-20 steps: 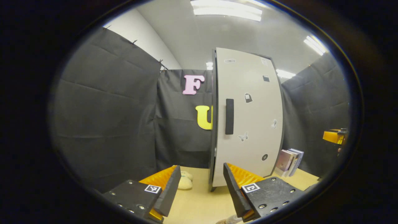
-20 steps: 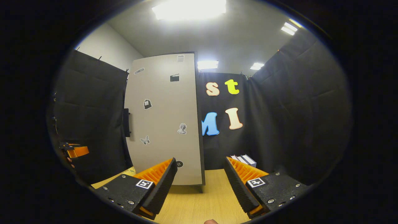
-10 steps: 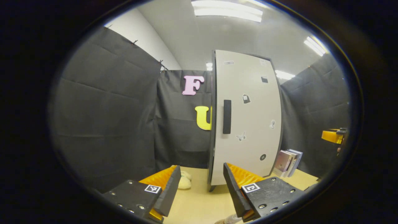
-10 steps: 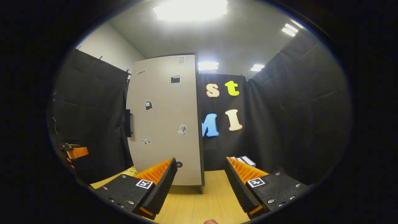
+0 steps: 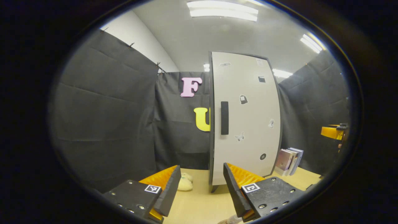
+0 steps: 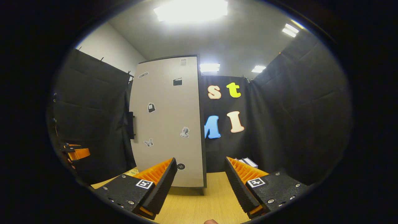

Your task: Open the cabinet door with the right hand, grasp the bottle in the cabinet with the left hand and place it on the coaster, then close the cabinet door with the right hand.

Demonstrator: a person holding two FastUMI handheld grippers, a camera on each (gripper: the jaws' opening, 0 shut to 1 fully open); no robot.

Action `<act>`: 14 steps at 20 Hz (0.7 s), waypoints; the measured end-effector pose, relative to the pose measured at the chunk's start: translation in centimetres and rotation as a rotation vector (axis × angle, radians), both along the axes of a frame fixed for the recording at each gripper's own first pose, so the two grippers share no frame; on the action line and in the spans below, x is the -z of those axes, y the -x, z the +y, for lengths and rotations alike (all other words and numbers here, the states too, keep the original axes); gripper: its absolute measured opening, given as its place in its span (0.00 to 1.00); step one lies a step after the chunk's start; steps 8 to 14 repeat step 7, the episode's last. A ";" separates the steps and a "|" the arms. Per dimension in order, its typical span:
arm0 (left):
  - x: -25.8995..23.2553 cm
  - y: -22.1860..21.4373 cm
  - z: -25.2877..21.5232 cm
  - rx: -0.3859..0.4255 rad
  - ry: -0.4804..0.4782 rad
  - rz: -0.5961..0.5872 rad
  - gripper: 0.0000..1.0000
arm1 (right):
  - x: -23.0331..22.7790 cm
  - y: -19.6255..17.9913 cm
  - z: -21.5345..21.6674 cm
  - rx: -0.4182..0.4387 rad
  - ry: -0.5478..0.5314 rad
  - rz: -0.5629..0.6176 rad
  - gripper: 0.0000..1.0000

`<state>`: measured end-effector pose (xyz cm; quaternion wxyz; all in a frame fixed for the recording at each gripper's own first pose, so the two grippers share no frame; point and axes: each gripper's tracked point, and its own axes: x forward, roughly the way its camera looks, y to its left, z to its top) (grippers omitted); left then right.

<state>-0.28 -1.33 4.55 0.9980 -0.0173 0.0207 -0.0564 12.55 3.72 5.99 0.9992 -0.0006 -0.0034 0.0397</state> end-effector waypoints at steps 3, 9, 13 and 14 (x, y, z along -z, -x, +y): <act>0.0 0.1 -0.1 0.006 -0.004 -0.004 0.78 | 0.0 0.1 0.1 -0.001 0.005 -0.003 0.94; 0.2 0.3 -0.1 0.009 -0.005 -0.002 0.84 | 0.1 0.0 0.3 -0.004 0.000 -0.002 0.94; 0.2 0.3 -0.1 0.009 -0.005 -0.002 0.84 | 0.1 0.0 0.3 -0.004 0.000 -0.002 0.94; 0.2 0.3 -0.1 0.009 -0.005 -0.002 0.84 | 0.1 0.0 0.3 -0.004 0.000 -0.002 0.94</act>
